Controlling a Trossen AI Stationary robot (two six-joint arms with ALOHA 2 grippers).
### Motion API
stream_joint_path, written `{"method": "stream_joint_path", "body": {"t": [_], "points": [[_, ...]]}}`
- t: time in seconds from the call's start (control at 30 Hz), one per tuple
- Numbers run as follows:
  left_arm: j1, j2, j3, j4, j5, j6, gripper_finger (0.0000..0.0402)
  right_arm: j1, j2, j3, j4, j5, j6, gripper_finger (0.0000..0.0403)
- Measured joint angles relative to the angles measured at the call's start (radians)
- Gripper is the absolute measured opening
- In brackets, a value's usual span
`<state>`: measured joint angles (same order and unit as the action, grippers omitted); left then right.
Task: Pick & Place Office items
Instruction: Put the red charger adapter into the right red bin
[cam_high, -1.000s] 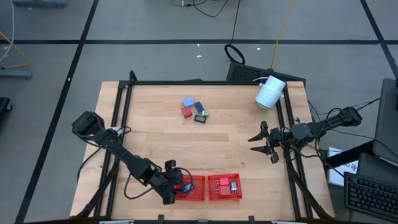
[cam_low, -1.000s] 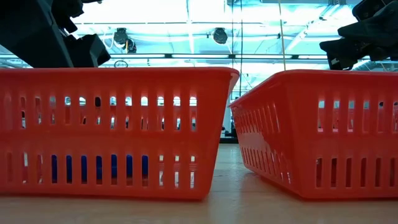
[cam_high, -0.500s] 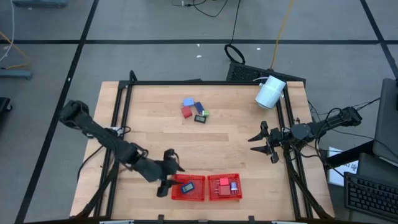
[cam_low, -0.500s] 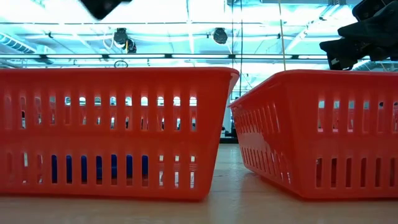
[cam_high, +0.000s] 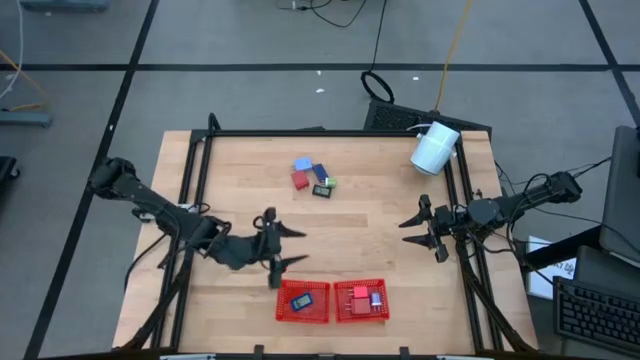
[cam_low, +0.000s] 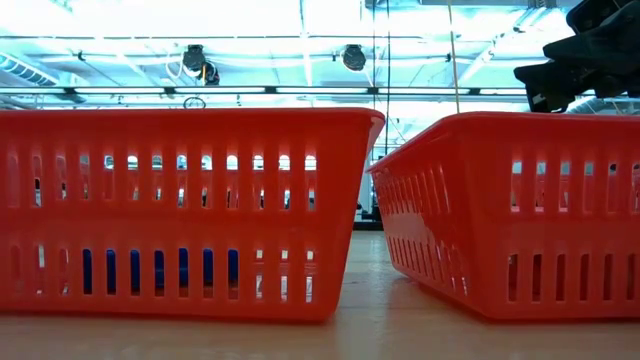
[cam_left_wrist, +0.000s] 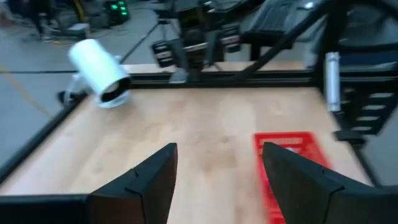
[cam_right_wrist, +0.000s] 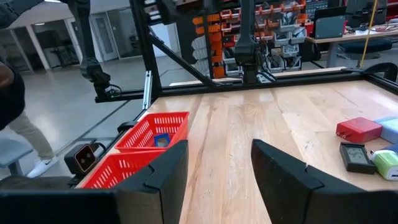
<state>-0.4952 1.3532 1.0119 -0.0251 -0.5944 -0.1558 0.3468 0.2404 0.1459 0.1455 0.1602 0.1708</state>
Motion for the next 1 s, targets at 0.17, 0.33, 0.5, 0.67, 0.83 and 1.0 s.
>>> {"method": "stream_joint_path", "body": {"t": [0.17,0.33,0.5,0.67,0.83,1.0], "points": [[0.085,0.002,0.000,-0.009,-0.011,0.034,0.0239,0.000,0.000,0.000,0.000,0.000,0.026,0.0166],[0.179,0.002,0.000,-0.045,-0.009,0.056,0.0239,0.000,0.000,0.000,0.000,0.000,0.026,0.0166],[0.278,0.002,-0.019,-0.062,-0.009,0.002,0.0239,0.000,0.000,0.000,0.009,0.002,0.029,0.0166],[0.385,0.002,-0.042,-0.059,-0.009,-0.056,0.0239,0.000,0.000,0.000,0.006,0.032,0.026,0.0166],[0.492,0.002,-0.085,-0.059,-0.009,-0.112,0.0239,0.000,0.000,0.000,0.004,0.032,0.020,0.0166],[0.583,0.002,-0.144,-0.038,-0.009,-0.207,0.0239,0.000,0.000,0.000,0.004,0.031,0.019,0.0166]]}}
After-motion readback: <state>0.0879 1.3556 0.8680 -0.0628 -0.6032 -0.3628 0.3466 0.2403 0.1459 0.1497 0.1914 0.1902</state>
